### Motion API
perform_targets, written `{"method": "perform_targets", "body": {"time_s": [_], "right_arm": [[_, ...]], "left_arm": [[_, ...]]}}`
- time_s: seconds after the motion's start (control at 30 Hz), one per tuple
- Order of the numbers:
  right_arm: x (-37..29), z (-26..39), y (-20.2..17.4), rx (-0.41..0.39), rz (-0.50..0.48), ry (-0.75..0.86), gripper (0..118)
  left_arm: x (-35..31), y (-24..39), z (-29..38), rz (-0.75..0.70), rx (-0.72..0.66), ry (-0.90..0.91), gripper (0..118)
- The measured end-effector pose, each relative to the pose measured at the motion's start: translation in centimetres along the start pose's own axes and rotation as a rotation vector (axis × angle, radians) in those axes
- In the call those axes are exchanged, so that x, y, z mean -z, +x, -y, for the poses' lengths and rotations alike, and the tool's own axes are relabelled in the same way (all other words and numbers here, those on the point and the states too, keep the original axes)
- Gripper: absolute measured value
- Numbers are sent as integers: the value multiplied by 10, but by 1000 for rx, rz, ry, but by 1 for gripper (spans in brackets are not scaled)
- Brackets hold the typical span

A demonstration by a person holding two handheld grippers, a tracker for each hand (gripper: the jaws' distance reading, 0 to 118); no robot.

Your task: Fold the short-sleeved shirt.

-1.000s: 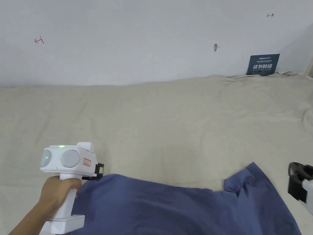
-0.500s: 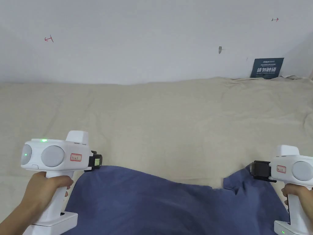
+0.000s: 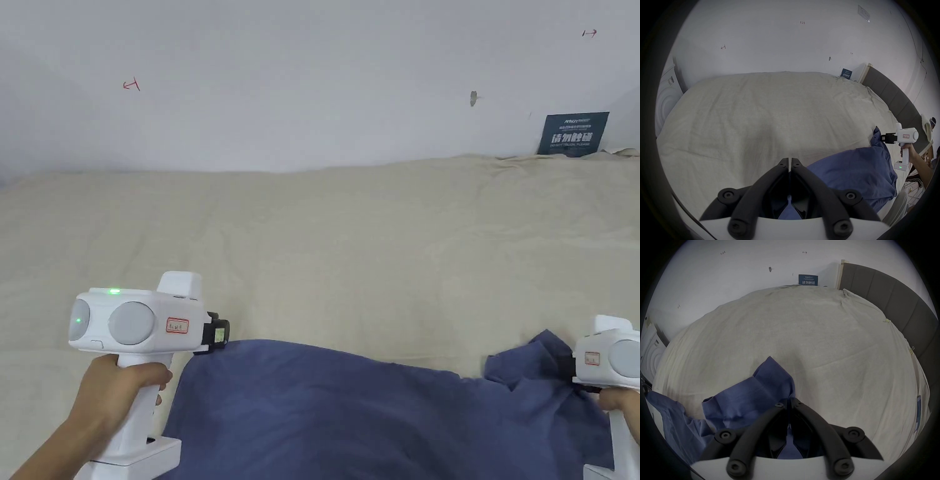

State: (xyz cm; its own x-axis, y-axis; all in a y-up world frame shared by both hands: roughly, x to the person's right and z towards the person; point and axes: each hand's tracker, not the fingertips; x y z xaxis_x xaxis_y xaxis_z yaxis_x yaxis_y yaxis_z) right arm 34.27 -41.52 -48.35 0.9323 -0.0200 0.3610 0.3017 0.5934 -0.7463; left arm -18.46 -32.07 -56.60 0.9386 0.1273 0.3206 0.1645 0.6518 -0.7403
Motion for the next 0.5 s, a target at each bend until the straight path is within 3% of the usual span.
{"method": "perform_targets", "body": {"time_s": [0.5], "right_arm": [[-163, -59, 27, 1, -145, 281, 1]], "left_arm": [[-62, -8, -21, -57, -102, 131, 0]]}}
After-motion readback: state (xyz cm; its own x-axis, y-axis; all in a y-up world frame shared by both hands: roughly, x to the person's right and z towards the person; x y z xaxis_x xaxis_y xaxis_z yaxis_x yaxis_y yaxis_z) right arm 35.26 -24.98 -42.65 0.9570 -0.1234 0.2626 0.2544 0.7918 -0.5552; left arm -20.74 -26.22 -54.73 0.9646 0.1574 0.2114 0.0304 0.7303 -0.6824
